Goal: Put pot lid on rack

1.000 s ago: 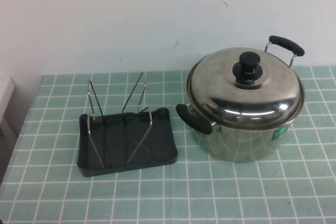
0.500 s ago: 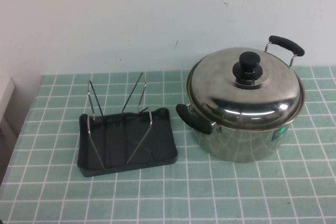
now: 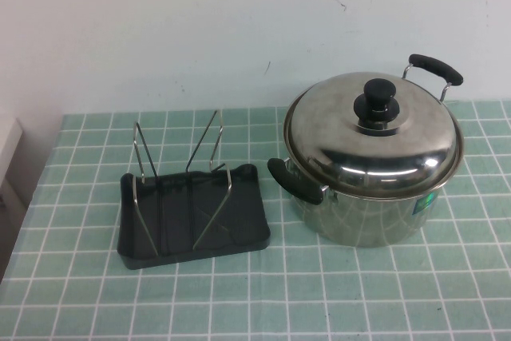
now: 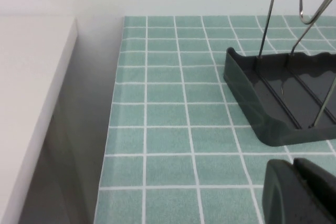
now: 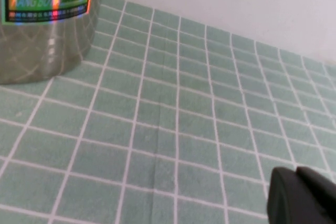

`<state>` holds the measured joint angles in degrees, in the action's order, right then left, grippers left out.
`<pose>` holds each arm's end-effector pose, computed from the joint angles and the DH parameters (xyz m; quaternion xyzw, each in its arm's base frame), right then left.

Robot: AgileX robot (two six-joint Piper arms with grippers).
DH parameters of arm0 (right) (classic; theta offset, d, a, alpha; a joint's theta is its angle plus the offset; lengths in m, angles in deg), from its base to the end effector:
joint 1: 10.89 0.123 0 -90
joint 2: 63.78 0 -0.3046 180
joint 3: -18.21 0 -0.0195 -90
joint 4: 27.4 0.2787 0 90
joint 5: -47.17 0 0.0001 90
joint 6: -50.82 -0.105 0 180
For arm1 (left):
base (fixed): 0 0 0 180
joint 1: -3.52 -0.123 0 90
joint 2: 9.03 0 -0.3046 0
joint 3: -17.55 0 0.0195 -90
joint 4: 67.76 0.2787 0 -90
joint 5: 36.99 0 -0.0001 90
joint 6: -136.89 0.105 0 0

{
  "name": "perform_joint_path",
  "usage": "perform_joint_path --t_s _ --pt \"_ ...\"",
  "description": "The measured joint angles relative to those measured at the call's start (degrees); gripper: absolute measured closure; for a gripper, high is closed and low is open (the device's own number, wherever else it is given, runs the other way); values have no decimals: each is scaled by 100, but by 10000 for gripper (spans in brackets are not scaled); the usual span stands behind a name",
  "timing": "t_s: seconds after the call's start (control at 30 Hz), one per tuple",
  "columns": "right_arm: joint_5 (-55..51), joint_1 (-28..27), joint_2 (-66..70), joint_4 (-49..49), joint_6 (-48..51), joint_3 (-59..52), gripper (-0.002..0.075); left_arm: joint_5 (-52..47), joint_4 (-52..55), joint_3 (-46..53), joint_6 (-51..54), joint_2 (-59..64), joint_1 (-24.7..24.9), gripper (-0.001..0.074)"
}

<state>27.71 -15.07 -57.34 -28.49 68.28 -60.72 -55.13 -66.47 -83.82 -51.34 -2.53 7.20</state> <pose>0.0748 -0.0061 0.1721 -0.0968 0.7865 -0.1223 0.5976 0.0755 -0.0041 0.1764 -0.0249 0.7837 -0.0551 0.6183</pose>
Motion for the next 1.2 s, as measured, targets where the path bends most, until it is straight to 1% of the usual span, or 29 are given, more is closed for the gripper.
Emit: perform_joint_path --t_s 0.13,0.2,0.3,0.4,0.5,0.57,0.67,0.77,0.83,0.93,1.03,1.1,1.2 --pt "755 0 0 -187 32 -48 727 358 53 22 0 0 0 739" --pt "1404 0 0 -211 36 -48 727 731 67 22 0 0 0 739" --pt "2660 0 0 -222 -32 -48 727 1644 79 22 0 0 0 739" --pt "3813 0 0 -203 -305 -48 727 2541 88 22 0 0 0 739" --pt "4608 0 0 -187 -634 -48 727 3392 91 22 0 0 0 739" --pt "5101 0 0 -98 -663 -48 727 3910 101 22 0 0 0 739" --pt "5443 0 0 64 -639 -48 727 4568 -46 22 -107 0 0 739" --pt "5556 0 0 64 -626 -48 727 4897 -381 22 -133 0 0 739" --pt "5370 0 0 64 -618 15 727 4956 -564 22 -142 0 0 739" --pt "4482 0 0 64 -614 487 727 4795 -547 -18 -142 0 0 739" --pt "3522 0 46 64 -614 1270 727 4176 -170 -438 -65 0 0 739" --pt "3135 0 247 64 -614 1764 727 3858 140 -858 -15 0 0 738" --pt "2720 0 860 42 -605 2482 727 3796 405 -1377 -27 105 0 739"
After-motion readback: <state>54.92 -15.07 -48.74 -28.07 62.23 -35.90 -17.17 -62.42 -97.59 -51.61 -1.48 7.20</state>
